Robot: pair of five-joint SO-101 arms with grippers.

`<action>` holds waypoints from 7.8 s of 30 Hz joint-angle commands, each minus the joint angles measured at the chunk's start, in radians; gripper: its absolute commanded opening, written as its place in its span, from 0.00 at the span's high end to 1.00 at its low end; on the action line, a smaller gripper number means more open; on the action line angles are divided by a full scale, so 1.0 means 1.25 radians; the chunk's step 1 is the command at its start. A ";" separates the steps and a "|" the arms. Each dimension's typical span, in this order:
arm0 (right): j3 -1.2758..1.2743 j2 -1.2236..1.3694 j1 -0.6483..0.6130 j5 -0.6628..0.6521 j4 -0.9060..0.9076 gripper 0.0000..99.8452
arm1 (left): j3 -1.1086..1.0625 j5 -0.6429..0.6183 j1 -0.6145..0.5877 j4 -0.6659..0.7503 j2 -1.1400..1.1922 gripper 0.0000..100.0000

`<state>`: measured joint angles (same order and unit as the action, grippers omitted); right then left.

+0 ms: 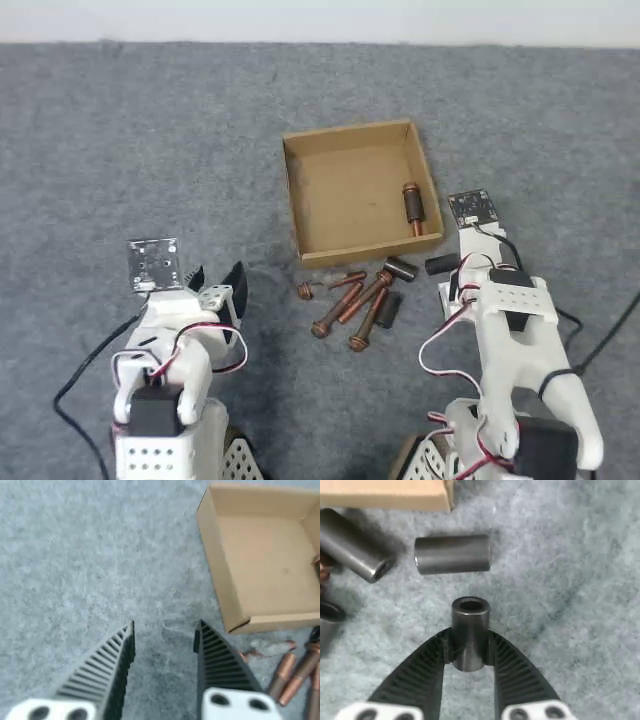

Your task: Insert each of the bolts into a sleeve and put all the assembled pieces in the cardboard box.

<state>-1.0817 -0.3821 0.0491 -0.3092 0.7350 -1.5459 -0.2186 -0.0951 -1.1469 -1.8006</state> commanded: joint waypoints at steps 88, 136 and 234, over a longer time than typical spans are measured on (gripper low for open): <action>0.044 0.003 0.010 -0.048 -0.006 0.99 | 0.647 0.139 0.520 0.064 1.446 0.99; 0.044 0.003 0.007 -0.052 -0.007 0.99 | 0.309 -0.010 0.282 0.069 0.899 0.99; 0.043 0.003 0.006 -0.047 -0.008 0.99 | 0.855 -0.302 0.096 0.232 1.560 0.86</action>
<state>-1.0817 -0.3713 0.0491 -0.3598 0.7350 -0.5347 -0.5900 0.0292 -0.8738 0.1511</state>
